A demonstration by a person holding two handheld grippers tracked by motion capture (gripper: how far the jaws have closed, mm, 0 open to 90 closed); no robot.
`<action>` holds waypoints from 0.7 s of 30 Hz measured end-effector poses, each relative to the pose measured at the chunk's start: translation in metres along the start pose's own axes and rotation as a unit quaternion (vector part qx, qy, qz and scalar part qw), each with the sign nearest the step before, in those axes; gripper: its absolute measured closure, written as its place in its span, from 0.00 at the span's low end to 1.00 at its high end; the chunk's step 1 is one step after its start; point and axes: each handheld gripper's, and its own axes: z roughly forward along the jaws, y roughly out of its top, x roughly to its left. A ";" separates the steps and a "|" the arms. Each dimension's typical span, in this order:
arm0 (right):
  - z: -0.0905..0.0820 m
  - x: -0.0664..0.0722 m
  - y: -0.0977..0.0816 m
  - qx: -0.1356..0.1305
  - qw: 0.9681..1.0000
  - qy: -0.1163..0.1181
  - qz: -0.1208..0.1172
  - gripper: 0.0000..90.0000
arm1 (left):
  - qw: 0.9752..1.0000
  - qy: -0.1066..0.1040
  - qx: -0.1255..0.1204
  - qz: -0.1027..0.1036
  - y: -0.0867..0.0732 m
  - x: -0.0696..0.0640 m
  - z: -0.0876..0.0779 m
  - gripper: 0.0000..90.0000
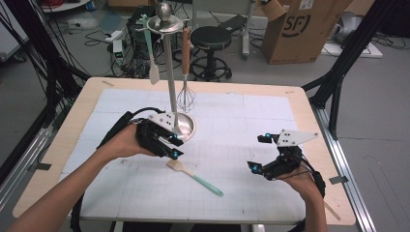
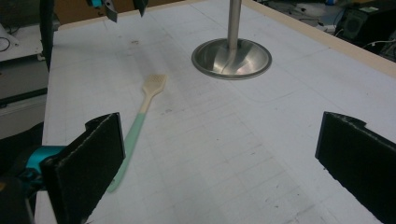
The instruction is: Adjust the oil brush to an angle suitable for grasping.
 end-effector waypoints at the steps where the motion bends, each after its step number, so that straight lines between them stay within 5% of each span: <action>1: 0.000 0.000 0.000 0.000 1.000 0.000 0.000 0.00 | 1.000 -0.001 0.000 -0.003 0.000 -0.001 0.003 0.75; 4: -0.001 0.000 0.000 -0.002 1.000 -0.001 0.000 0.00 | 1.000 -0.003 0.021 0.006 0.001 0.001 0.010 0.86; 6: -0.001 0.000 0.000 -0.003 1.000 -0.002 0.000 0.00 | 0.999 0.018 0.026 0.014 0.001 0.001 0.014 0.98; 21: -0.003 -0.002 0.000 -0.007 1.000 -0.001 -0.002 0.00 | 0.997 -0.010 0.071 0.012 -0.004 0.009 0.062 1.00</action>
